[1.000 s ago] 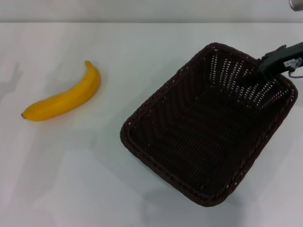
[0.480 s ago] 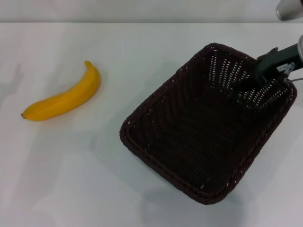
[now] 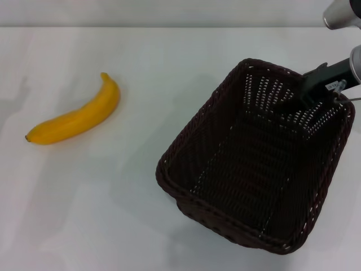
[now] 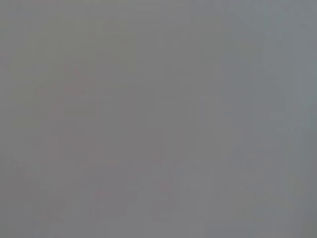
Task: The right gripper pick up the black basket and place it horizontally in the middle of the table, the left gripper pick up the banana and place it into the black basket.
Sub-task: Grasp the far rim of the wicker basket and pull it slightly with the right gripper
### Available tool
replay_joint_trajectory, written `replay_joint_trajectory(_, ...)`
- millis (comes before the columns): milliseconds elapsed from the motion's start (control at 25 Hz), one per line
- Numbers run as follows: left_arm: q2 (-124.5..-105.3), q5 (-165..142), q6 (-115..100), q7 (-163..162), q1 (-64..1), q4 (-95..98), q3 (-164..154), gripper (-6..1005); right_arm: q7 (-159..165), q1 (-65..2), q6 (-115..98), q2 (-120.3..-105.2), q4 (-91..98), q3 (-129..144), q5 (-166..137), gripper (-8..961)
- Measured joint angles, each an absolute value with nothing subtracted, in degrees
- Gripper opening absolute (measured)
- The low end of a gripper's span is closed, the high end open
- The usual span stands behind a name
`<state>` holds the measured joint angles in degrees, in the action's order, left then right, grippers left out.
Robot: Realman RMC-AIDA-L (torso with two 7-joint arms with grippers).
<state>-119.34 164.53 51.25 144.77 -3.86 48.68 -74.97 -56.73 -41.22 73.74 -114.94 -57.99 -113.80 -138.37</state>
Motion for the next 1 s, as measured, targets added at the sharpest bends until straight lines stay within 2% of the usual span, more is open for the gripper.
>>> replay_joint_trajectory(320, -119.35, 164.53, 51.42, 144.67, -3.87, 48.69, -75.15, 879, -52.89, -40.66, 71.64, -115.1, -59.22, -113.44, -141.09, 656)
replay_joint_trajectory(600, -119.27, 164.53, 51.42, 144.66, -4.08, 48.69, -75.32, 879, -51.16, -39.01, 69.53, -115.07, -64.39, -108.48, -141.67, 554)
replay_joint_trajectory(1000, -119.26, 164.53, 51.2, 144.77, -4.36, 48.69, -75.31, 879, -47.9, -39.19, 68.99, -115.12, -65.58, -107.89, -142.94, 278)
